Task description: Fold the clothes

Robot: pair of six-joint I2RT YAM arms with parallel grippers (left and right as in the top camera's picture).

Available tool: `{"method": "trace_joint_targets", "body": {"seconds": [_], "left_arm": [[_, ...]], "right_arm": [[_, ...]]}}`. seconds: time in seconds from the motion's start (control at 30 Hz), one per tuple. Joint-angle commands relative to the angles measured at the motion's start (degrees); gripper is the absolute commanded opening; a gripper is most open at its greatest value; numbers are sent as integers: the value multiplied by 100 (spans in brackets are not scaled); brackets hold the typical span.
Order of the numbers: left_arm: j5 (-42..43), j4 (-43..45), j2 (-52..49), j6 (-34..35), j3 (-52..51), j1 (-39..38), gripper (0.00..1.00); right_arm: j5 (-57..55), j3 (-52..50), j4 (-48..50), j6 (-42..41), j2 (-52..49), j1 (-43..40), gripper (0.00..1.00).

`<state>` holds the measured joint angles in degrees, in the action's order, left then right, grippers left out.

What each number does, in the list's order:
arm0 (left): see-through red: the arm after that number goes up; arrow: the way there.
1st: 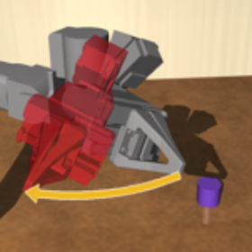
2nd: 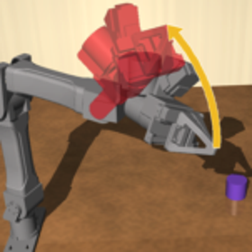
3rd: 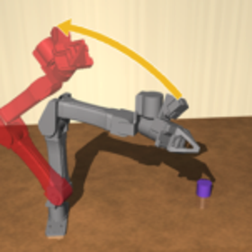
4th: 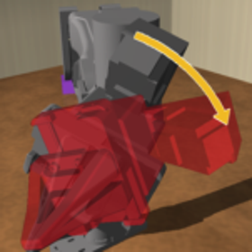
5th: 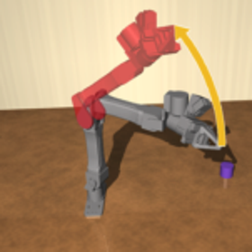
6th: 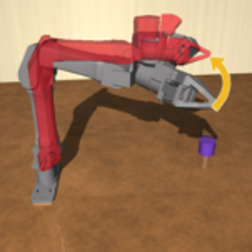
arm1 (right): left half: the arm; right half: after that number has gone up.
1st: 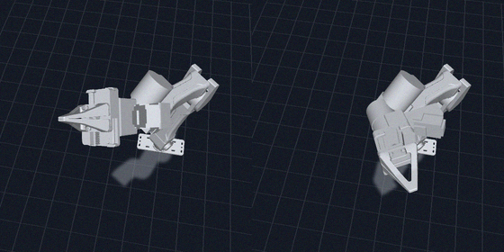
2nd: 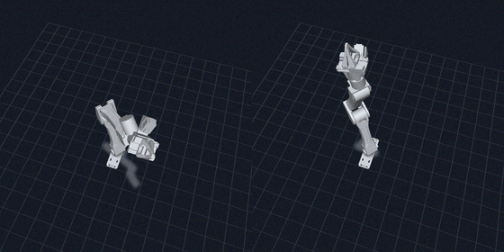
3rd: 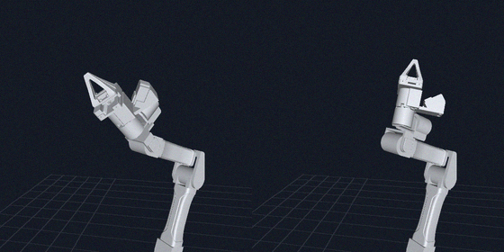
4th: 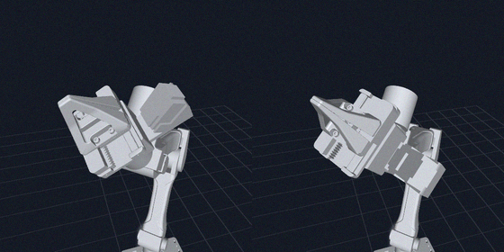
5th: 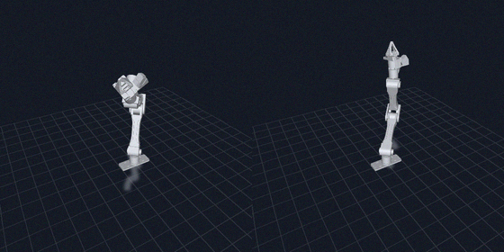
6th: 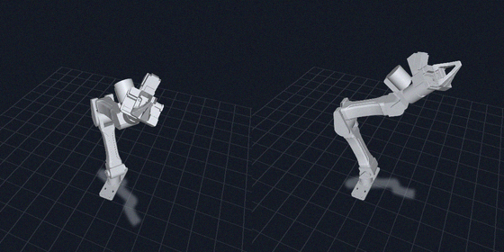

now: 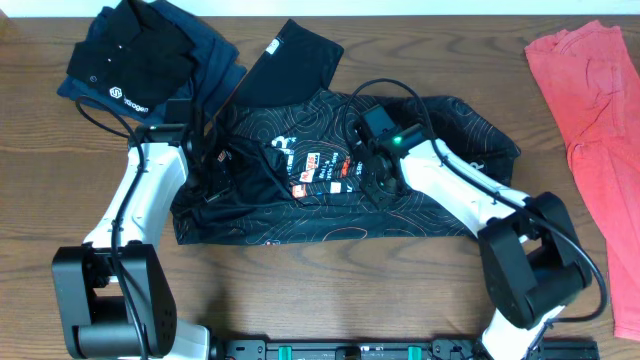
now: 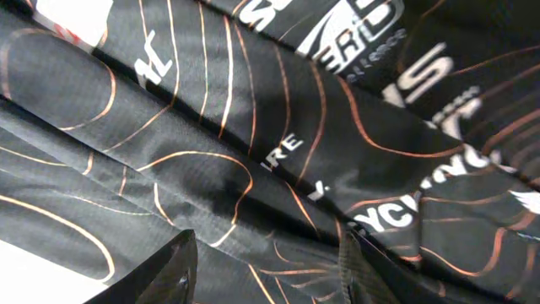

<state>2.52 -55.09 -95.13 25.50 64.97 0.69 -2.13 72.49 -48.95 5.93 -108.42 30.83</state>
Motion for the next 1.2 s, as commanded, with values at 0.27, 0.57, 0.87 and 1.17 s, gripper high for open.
{"method": "trace_joint_targets", "body": {"seconds": [0.27, 0.57, 0.87, 1.17], "left_arm": [[-20, -11, -24, 4, 13, 15, 75], [-20, -9, -24, 2, 13, 15, 75], [-20, 4, -24, 2, 13, 15, 75], [-20, -15, -24, 2, 13, 15, 75]], "right_arm": [[109, 72, -15, 146, -304, 39, 44], [151, 42, -9, 144, -328, 39, 35], [243, -92, 105, 146, -328, 39, 37], [240, -149, 186, 146, -328, 37, 39]]}}
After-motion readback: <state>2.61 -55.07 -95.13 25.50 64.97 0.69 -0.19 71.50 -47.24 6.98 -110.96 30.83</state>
